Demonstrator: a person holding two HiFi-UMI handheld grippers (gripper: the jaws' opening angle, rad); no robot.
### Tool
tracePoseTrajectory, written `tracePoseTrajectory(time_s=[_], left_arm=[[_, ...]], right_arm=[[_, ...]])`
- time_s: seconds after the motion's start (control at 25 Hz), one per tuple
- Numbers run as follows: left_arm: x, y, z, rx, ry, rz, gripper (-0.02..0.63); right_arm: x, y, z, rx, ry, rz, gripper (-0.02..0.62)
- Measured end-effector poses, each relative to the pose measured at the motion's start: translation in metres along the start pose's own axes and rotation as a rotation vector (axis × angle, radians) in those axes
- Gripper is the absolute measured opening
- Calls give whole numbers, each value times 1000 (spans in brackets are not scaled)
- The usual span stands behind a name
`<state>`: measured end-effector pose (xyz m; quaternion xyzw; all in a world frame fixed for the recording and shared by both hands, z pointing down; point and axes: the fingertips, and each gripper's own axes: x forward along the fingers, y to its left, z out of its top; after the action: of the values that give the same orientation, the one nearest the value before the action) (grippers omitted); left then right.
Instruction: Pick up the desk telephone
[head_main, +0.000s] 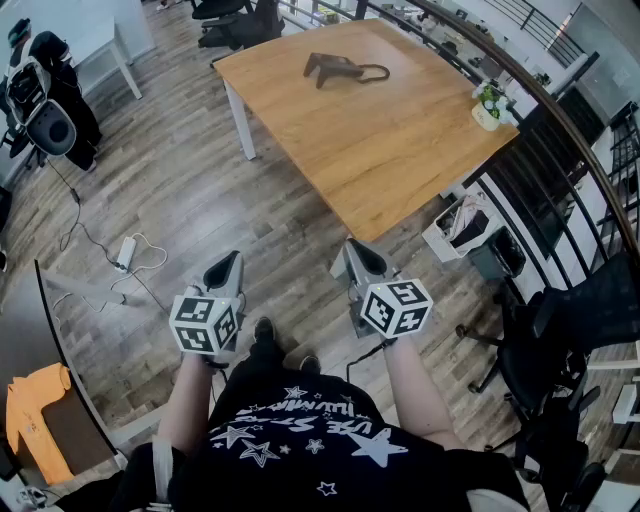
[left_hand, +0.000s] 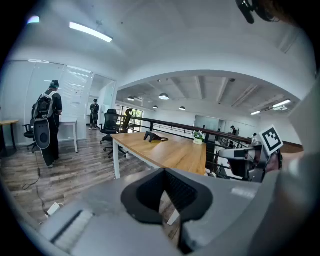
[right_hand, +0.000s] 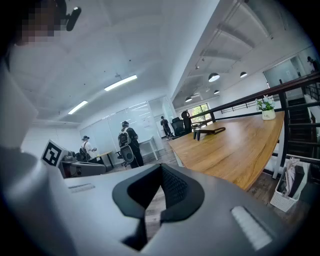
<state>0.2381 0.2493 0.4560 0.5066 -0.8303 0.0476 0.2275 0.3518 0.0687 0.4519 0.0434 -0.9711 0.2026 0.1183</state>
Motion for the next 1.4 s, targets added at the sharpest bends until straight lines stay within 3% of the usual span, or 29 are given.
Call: tracePoseTrajectory(time_s=[0.32, 0.76, 1.0, 1.4], left_arm=[[-16, -21, -12, 17, -2, -41, 2], [-27, 0, -37, -28, 50, -23, 2], [-17, 45, -31, -54, 48, -17, 2], [9, 148, -7, -81, 49, -9, 2]], right_arm=[[-11, 11, -7, -6, 10, 17, -2], [5, 26, -28, 19, 41, 38, -2], [46, 46, -14, 4, 9, 76, -2], [147, 69, 14, -41, 21, 43, 0]])
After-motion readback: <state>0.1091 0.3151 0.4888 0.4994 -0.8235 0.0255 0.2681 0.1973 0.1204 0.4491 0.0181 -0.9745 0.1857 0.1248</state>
